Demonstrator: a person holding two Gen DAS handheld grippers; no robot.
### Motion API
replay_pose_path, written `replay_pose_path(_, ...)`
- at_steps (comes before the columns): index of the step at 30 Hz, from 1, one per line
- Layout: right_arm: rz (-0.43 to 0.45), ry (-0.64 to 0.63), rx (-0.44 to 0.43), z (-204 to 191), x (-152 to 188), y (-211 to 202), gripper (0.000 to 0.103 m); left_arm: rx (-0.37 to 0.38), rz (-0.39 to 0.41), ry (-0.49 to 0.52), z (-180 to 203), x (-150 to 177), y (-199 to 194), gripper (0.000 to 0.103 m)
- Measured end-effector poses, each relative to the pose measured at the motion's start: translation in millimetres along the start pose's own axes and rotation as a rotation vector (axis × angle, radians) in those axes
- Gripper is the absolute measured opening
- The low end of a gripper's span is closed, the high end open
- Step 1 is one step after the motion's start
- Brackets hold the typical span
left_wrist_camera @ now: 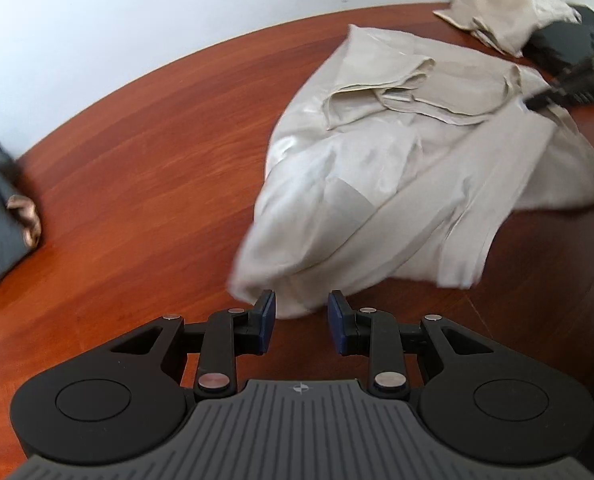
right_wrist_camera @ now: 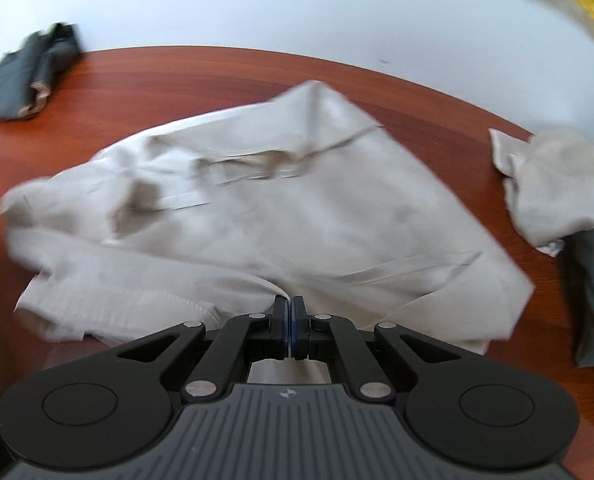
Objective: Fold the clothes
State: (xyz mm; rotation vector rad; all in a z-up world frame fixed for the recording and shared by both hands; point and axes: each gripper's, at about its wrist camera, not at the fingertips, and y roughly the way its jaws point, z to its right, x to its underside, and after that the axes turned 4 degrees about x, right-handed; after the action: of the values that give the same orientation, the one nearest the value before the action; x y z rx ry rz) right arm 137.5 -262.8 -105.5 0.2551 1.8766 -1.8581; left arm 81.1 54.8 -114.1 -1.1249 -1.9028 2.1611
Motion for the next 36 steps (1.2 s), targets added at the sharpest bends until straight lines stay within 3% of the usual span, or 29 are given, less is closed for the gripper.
replay_pose_path(3, -0.037, 0.011, 0.008, 13.0, 0.2, 16.6, 0.005, 0.03, -0.005, 0.066, 12.9, -10.5, 7.1, 0.032)
replay_pose_path(6, -0.028, 0.017, 0.032, 15.7, 4.6, 19.2, 0.036, 0.054, -0.009, 0.117, 22.0, -17.7, 13.0, 0.036)
replay_pose_path(9, 0.003, 0.01, 0.03, 11.9, 9.9, 7.5, 0.046, 0.081, -0.022, 0.172, 31.7, -23.8, 21.8, 0.039)
replay_pose_path(15, 0.028, -0.006, -0.058, -8.5, 24.2, -19.7, 0.05, 0.15, -0.065, 0.319, 54.1, -27.6, 40.9, 0.039)
replay_pose_path(19, 0.021, 0.005, -0.1, -21.3, 35.7, -29.8, 0.051, 0.15, -0.084, 0.405, 63.7, -26.4, 54.3, 0.038)
replay_pose_path(21, 0.015, 0.015, -0.111, -27.0, 42.0, -34.8, 0.051, 0.146, -0.075, 0.434, 65.2, -26.4, 56.5, 0.021)
replay_pose_path(22, 0.011, 0.02, -0.116, -30.1, 45.4, -37.1, 0.051, 0.146, -0.069, 0.444, 65.1, -27.0, 56.8, 0.004)
replay_pose_path(29, -0.002, 0.053, -0.135, -37.7, 60.1, -49.3, 0.051, 0.125, 0.029, 0.42, 48.3, -54.8, 49.2, 0.002)
replay_pose_path(36, 0.017, 0.049, -0.205, -51.7, 53.8, -53.8, 0.051, 0.042, 0.108, 0.305, 16.0, -105.9, 54.0, 0.002)
